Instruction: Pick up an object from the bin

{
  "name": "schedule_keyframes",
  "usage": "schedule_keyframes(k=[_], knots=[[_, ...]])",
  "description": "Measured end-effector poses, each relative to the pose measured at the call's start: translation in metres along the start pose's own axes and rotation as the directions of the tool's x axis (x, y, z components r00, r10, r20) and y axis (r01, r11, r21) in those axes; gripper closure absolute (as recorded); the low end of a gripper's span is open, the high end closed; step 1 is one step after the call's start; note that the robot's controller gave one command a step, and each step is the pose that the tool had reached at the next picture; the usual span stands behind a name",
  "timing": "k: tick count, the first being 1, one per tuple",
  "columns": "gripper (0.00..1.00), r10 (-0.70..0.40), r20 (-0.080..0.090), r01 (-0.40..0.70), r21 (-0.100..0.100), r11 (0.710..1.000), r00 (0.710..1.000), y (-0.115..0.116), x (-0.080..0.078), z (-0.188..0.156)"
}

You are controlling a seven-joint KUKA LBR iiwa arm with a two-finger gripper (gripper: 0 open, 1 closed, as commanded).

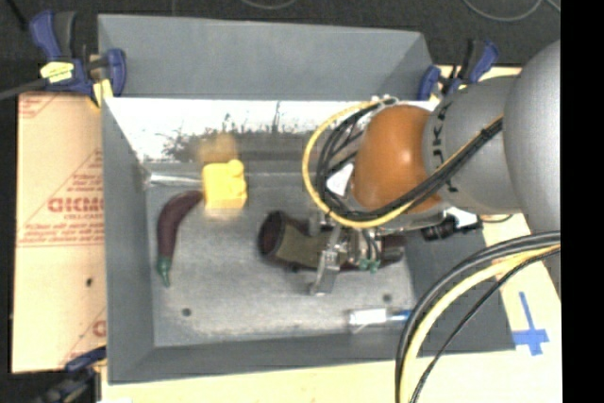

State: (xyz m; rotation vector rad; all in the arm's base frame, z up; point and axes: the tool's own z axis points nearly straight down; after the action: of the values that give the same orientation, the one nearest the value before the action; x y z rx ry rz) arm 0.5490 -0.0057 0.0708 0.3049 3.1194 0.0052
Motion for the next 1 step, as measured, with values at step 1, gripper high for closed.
schedule_keyframes(k=[1], knots=[[0.00, -0.033, 0.005, 0.033, 0.000, 0.999, 0.999, 0.0143, -0.0028, -0.0021]])
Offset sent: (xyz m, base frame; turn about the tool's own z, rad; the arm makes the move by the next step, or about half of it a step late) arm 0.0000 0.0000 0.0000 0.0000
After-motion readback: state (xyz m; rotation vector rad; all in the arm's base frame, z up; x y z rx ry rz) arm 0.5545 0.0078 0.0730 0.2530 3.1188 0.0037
